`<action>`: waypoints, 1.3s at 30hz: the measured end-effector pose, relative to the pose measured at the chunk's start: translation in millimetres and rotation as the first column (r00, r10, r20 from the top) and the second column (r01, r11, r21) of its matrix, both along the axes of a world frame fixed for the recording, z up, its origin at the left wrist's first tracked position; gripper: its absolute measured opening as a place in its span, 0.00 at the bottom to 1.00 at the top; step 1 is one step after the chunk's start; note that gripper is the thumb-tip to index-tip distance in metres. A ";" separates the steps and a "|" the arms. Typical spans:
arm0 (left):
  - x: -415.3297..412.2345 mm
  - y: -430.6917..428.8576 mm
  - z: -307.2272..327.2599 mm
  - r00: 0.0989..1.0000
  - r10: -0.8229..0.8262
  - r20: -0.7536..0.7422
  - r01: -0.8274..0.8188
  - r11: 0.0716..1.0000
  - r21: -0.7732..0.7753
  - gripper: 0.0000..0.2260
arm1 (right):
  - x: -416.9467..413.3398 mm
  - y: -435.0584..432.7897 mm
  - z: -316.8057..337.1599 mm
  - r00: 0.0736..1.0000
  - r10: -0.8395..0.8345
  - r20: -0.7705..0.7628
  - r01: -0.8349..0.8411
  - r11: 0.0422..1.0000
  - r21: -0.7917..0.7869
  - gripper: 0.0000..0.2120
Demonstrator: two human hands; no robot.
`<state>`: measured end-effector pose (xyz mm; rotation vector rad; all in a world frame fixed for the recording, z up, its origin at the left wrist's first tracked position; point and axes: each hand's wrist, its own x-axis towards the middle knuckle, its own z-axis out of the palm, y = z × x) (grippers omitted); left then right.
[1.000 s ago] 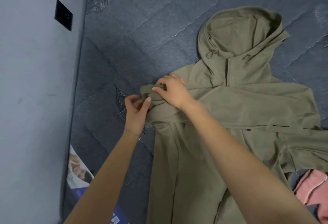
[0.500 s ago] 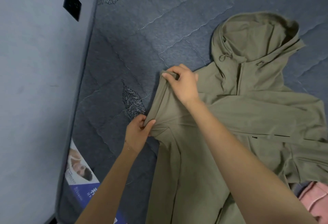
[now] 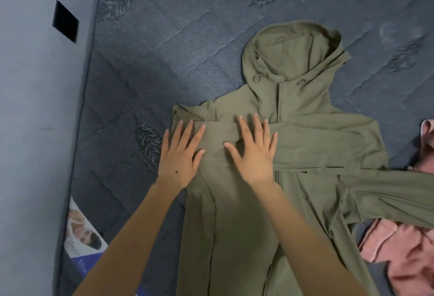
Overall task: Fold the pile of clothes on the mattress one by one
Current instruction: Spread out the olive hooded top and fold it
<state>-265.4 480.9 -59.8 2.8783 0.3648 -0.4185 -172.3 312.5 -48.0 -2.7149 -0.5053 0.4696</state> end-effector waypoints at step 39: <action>159.8 -518.6 63.1 0.964 -0.266 0.022 0.266 0.964 -0.017 0.32 | 82.5 -552.8 82.8 0.854 -0.512 0.088 0.512 0.858 0.024 0.40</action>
